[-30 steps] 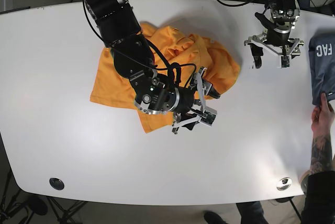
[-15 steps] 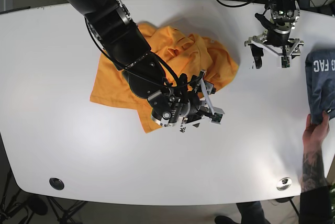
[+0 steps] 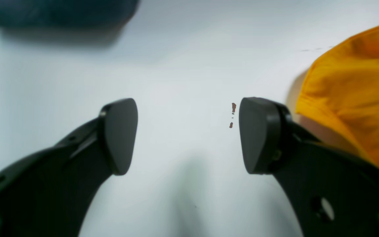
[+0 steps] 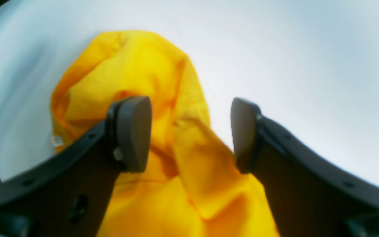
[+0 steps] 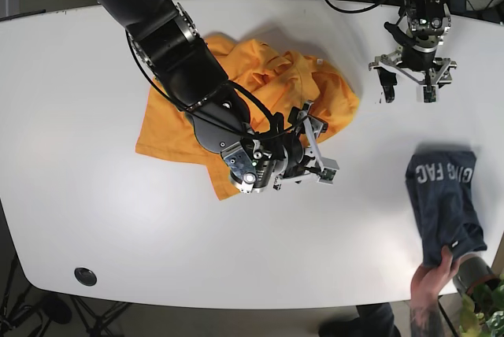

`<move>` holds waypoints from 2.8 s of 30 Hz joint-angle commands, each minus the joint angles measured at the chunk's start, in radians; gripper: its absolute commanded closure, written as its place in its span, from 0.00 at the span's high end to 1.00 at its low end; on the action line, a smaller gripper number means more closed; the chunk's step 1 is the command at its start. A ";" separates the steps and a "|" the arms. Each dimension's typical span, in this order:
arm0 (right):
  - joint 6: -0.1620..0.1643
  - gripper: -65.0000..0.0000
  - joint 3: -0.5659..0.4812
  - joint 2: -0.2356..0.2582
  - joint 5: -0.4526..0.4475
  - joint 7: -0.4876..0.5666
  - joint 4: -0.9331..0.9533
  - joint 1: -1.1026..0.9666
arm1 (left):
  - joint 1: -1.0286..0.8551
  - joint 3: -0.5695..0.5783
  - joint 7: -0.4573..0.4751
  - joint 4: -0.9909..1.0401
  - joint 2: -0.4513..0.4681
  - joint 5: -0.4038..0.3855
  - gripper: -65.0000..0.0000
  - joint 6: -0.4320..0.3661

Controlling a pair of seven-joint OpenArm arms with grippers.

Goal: Fold the T-shirt properly

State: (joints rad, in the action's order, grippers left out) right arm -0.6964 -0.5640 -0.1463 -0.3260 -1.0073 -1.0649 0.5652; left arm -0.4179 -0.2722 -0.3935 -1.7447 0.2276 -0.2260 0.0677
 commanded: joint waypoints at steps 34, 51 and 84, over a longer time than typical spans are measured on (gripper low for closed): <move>0.071 0.00 0.008 -0.011 0.107 0.137 0.032 0.008 | 0.004 -0.005 0.026 -0.013 0.011 -0.002 0.68 -0.001; 0.068 0.00 0.227 0.023 0.109 0.169 -0.211 0.203 | 0.004 0.001 0.026 -0.018 0.008 -0.003 0.68 -0.001; 0.071 0.00 0.249 0.172 0.107 0.164 -0.300 0.740 | 0.084 0.258 0.021 -0.113 -0.014 -0.005 0.69 -0.003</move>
State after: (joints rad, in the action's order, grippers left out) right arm -0.6327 -0.3222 0.0216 -0.2169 -0.8646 -1.3598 1.2655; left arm -0.3492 -0.0105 -0.3962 -1.8454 0.2230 -0.2276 0.0677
